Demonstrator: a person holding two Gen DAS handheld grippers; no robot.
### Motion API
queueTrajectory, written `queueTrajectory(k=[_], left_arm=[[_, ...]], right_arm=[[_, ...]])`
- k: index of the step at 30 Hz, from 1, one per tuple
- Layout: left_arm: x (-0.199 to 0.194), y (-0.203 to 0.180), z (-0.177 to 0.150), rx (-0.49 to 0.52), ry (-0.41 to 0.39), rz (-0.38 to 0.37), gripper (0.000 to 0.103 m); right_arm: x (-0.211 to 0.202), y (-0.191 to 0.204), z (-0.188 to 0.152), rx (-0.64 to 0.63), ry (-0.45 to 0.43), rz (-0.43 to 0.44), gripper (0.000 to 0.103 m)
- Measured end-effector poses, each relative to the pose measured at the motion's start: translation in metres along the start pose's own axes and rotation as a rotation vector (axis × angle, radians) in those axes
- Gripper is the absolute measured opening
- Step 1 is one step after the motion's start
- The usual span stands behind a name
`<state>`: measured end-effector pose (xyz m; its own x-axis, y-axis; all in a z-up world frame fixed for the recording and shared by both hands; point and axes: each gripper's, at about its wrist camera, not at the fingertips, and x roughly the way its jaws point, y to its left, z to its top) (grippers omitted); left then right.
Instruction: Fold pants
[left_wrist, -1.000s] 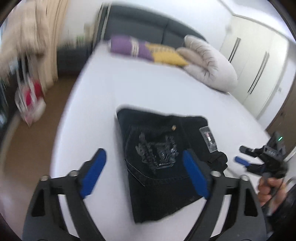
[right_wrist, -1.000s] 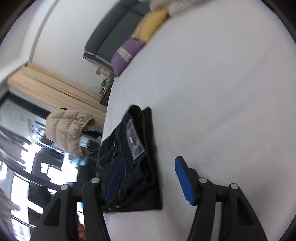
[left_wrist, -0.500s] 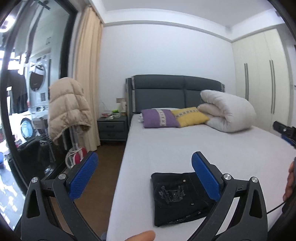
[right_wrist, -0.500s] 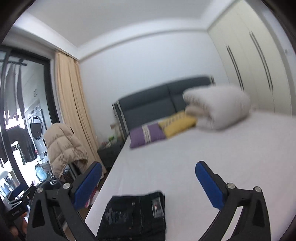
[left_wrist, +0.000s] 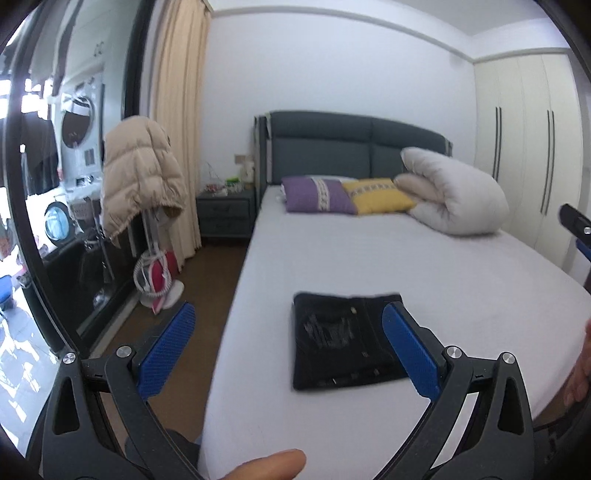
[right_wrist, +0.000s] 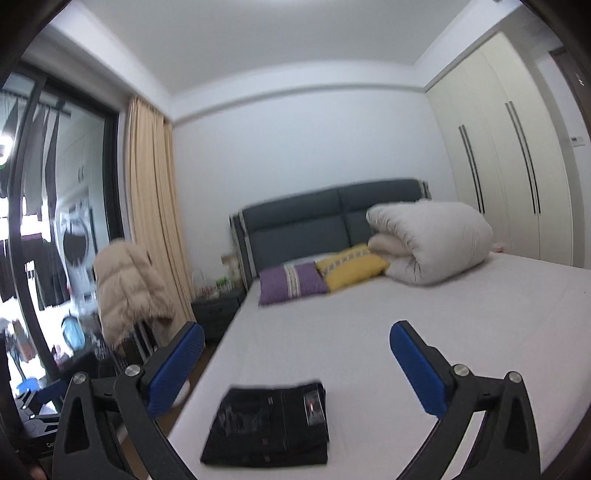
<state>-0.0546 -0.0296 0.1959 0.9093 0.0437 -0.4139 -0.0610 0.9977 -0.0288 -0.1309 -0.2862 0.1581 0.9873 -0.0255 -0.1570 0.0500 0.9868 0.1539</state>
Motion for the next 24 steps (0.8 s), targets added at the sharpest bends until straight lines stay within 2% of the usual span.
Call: queueTrajectory(k=[5, 11, 15, 24], left_arm=[[0.032, -0.008, -0.022, -0.011, 0.134, 0.017, 0.103], [0.061, -0.001, -0.043, -0.041, 0.219, 0.032, 0.103], [0.095, 0.006, -0.056, -0.063, 0.295, 0.034, 0.103], [0.137, 0.009, -0.082, -0.072, 0.377, 0.033, 0.103]], right_arm=[[0.016, 0.004, -0.018, -0.007, 0.124, -0.043, 0.103], [0.034, 0.005, -0.047, 0.013, 0.224, -0.053, 0.103], [0.047, 0.012, -0.066, -0.019, 0.286, -0.056, 0.103], [0.072, 0.015, -0.095, -0.049, 0.417, -0.073, 0.103]])
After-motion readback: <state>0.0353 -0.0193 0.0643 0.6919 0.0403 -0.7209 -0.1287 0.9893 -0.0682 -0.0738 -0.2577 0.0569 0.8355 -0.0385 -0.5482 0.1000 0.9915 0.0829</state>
